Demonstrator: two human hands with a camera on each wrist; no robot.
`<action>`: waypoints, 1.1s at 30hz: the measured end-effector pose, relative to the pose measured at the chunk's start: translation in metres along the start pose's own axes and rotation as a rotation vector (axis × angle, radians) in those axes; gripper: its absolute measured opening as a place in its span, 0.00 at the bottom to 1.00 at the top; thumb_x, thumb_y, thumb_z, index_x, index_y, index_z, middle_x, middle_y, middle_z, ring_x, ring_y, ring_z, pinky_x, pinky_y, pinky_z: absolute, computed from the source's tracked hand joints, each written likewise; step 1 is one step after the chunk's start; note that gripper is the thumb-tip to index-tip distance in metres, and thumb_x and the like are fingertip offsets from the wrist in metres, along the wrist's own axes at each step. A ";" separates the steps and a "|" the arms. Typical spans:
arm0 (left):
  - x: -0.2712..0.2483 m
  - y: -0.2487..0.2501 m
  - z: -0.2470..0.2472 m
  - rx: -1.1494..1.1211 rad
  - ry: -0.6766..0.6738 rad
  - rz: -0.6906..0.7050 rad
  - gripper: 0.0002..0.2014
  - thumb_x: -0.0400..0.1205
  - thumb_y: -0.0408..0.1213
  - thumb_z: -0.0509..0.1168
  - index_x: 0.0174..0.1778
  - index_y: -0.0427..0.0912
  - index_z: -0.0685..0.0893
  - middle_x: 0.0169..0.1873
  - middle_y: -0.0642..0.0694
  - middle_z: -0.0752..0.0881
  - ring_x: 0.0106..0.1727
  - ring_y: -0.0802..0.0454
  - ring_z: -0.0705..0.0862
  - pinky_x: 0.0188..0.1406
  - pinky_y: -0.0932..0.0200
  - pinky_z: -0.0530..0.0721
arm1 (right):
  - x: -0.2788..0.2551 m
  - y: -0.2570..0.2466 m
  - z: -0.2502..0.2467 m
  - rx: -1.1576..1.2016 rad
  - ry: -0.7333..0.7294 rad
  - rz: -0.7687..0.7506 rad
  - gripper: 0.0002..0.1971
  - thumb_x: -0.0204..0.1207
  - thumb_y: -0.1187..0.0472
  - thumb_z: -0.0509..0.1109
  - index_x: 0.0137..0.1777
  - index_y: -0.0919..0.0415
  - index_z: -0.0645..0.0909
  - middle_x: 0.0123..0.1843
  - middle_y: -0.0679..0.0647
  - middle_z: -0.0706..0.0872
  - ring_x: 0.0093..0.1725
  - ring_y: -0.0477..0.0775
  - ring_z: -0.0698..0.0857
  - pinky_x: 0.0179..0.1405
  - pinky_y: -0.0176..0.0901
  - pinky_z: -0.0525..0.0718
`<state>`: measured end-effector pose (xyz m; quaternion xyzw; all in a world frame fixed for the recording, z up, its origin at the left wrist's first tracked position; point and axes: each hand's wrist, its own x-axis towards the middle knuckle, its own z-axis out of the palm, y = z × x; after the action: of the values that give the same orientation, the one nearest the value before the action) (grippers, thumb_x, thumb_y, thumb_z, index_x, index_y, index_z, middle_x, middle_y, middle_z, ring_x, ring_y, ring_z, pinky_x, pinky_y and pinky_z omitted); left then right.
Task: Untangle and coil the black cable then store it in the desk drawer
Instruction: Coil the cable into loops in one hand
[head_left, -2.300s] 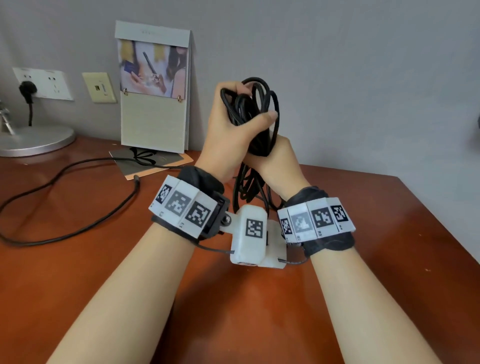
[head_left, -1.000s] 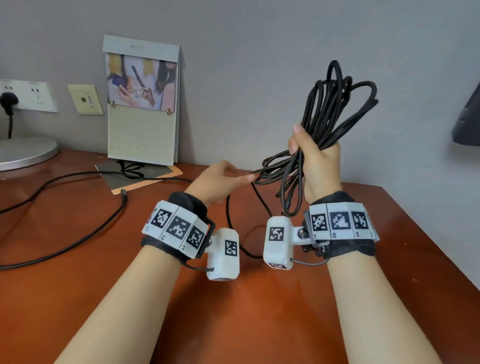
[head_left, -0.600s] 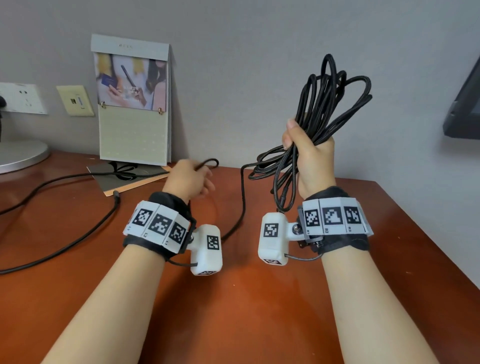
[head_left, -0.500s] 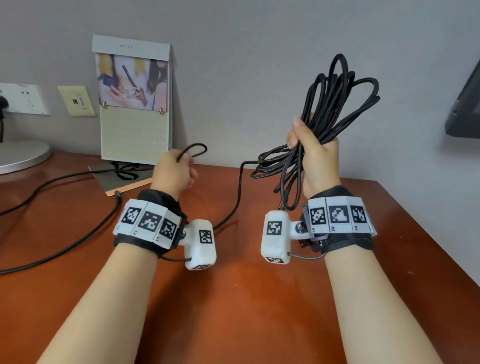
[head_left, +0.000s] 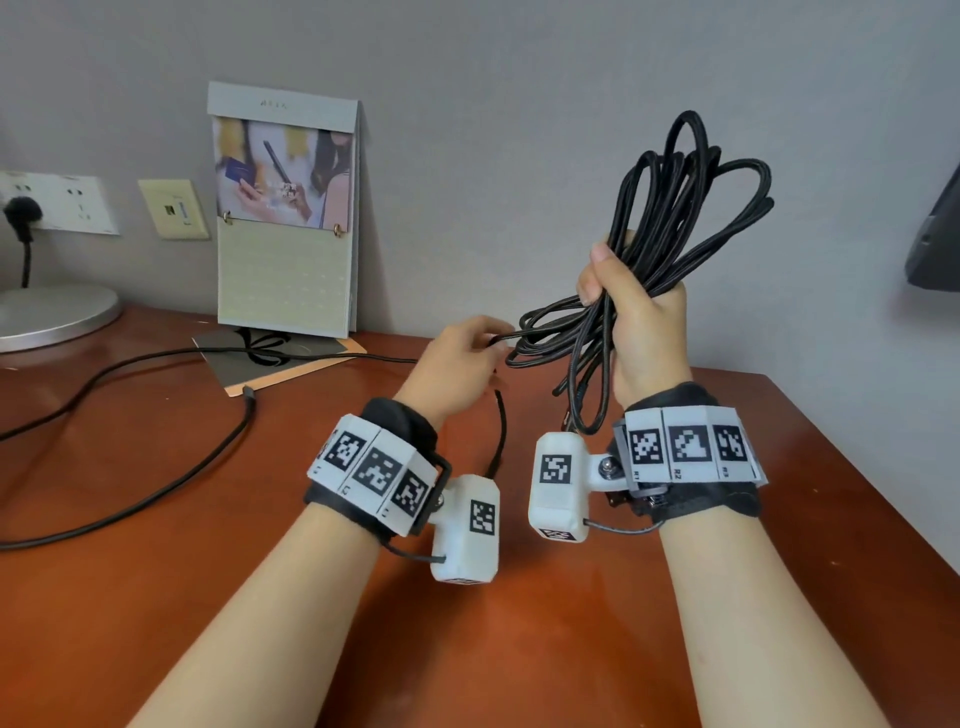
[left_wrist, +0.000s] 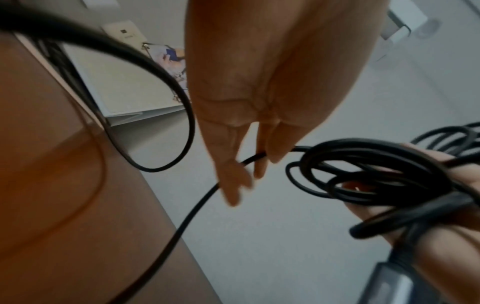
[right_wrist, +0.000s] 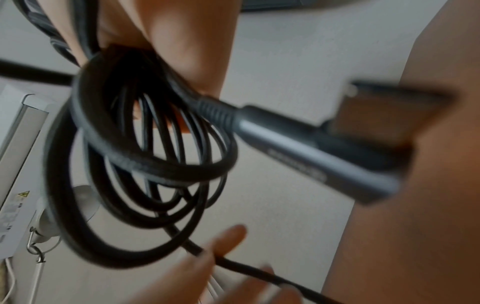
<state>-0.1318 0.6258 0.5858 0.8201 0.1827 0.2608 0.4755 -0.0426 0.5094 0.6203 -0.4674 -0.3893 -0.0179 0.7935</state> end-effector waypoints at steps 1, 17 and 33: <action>0.000 -0.001 0.000 -0.032 -0.013 -0.056 0.14 0.86 0.31 0.54 0.64 0.42 0.80 0.60 0.41 0.84 0.51 0.42 0.87 0.53 0.48 0.86 | 0.000 -0.001 0.000 0.002 -0.002 -0.004 0.17 0.80 0.69 0.63 0.28 0.61 0.71 0.23 0.48 0.73 0.29 0.47 0.74 0.41 0.32 0.77; 0.000 -0.005 -0.015 -0.722 0.049 -0.282 0.08 0.82 0.25 0.61 0.56 0.36 0.78 0.49 0.38 0.88 0.53 0.45 0.86 0.55 0.58 0.83 | -0.001 -0.003 0.001 0.013 -0.172 0.068 0.14 0.79 0.66 0.64 0.31 0.62 0.72 0.23 0.49 0.72 0.28 0.50 0.71 0.37 0.40 0.73; -0.011 0.013 -0.018 -0.295 -0.300 0.209 0.23 0.80 0.13 0.56 0.66 0.37 0.79 0.58 0.44 0.86 0.58 0.61 0.85 0.64 0.68 0.78 | -0.004 0.026 0.001 0.047 0.183 0.363 0.04 0.80 0.66 0.65 0.46 0.67 0.80 0.39 0.57 0.90 0.40 0.50 0.89 0.47 0.52 0.86</action>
<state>-0.1509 0.6263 0.6016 0.7857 -0.0159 0.2076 0.5825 -0.0353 0.5232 0.5993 -0.5076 -0.2252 0.0919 0.8265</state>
